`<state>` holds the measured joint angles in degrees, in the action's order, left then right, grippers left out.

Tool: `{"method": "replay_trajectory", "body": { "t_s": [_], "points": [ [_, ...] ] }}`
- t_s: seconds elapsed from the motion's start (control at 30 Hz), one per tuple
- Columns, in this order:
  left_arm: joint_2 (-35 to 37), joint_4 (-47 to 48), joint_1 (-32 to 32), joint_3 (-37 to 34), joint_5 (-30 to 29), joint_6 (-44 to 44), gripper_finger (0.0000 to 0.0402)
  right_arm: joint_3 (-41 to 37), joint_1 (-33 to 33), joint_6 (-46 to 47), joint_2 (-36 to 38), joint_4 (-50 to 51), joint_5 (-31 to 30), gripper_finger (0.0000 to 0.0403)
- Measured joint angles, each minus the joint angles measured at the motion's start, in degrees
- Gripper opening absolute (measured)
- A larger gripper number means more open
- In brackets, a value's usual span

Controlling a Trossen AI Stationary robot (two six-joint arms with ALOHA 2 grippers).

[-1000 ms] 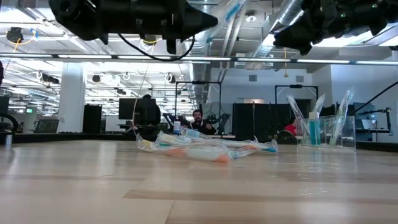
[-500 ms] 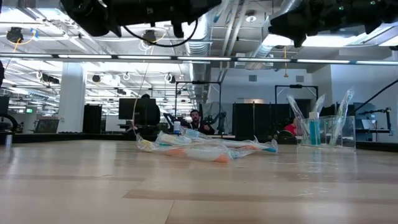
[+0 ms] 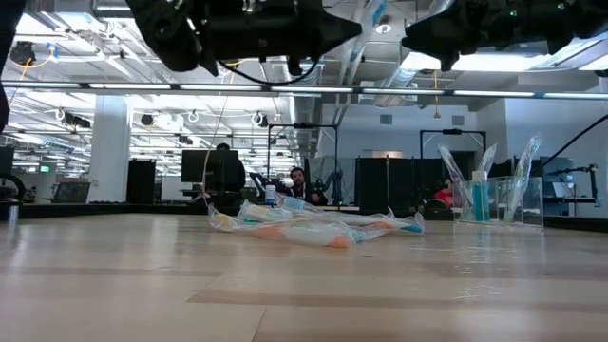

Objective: Pick & Place toothbrushing station
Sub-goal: Put the blue toothbrush into the transparent organizer

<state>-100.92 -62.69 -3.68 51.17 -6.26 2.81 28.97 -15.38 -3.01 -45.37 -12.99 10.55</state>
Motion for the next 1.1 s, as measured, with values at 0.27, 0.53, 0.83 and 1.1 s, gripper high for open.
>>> {"method": "replay_trajectory", "body": {
  "t_s": [0.27,0.53,0.83,1.1],
  "points": [
    [-6.76,-0.43,-0.26,5.25,1.74,-0.02,0.0000,0.00,0.00,0.47,0.05,-0.40,1.66,0.0131],
    [-8.33,-0.41,-0.26,6.20,1.71,-0.04,0.0000,0.00,0.00,1.54,0.05,-3.87,1.90,0.0131],
    [-8.33,-0.38,-0.26,6.20,1.70,-0.04,0.0000,0.00,0.00,3.36,0.05,-5.66,3.65,0.0103],
    [-8.33,-0.29,-0.26,6.15,1.59,-0.04,0.0000,0.00,0.00,1.35,0.07,-5.38,4.87,0.0014]
  ]
}}
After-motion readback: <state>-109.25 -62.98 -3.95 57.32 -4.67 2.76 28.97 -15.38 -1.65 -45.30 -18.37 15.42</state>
